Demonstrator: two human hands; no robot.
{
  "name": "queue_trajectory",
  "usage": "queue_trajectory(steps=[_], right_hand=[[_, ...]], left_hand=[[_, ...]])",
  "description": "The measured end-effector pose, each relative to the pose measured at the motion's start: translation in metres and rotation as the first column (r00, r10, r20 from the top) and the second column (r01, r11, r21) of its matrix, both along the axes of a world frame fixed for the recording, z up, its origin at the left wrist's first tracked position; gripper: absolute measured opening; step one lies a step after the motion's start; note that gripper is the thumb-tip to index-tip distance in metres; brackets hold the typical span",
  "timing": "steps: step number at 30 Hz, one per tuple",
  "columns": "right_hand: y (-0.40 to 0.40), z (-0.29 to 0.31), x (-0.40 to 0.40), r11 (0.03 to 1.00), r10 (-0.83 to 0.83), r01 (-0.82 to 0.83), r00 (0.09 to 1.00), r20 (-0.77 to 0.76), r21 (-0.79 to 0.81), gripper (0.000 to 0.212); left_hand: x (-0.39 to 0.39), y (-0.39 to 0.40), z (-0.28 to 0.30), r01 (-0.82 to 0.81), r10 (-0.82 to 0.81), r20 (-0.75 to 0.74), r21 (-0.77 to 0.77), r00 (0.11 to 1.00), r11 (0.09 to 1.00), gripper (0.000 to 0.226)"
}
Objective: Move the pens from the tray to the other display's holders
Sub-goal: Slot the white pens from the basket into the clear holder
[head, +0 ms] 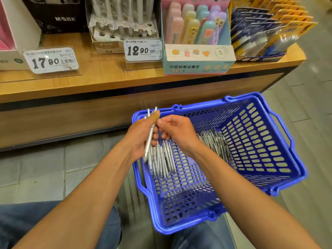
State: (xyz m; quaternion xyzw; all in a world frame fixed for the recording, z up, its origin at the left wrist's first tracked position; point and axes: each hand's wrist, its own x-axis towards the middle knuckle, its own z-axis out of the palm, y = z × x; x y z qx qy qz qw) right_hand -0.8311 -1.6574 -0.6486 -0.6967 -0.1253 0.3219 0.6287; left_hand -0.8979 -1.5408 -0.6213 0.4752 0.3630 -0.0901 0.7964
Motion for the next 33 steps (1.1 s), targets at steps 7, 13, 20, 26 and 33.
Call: queue_trajectory(steps=[7, 13, 20, 26, 33], right_hand=[[-0.031, -0.113, 0.010, 0.782, -0.019, -0.048, 0.995, -0.101, -0.621, 0.009], [-0.045, -0.177, -0.014, 0.393, 0.188, -0.224, 0.969, -0.161, -0.892, 0.036], [-0.043, -0.189, -0.017, 0.416, 0.178, -0.267, 0.961, -0.210, -0.869, 0.044], [-0.055, -0.157, -0.009, 0.626, 0.047, -0.246, 0.959, -0.279, -0.740, 0.021], [-0.064, -0.056, -0.016, 0.898, -0.043, -0.014, 0.992, -0.120, -0.440, 0.014]], left_hand=[[0.000, 0.005, 0.004, -0.161, 0.158, -0.050, -0.075, 0.986, 0.984, 0.019], [0.002, 0.007, 0.005, -0.216, 0.209, -0.081, -0.089, 0.975, 0.972, 0.013], [0.005, 0.005, 0.000, -0.223, 0.216, -0.079, -0.085, 0.973, 0.971, 0.015], [0.004, 0.006, -0.001, -0.207, 0.201, -0.079, -0.078, 0.976, 0.975, 0.017], [0.002, 0.006, -0.004, -0.179, 0.175, -0.095, -0.033, 0.980, 0.983, 0.019]])
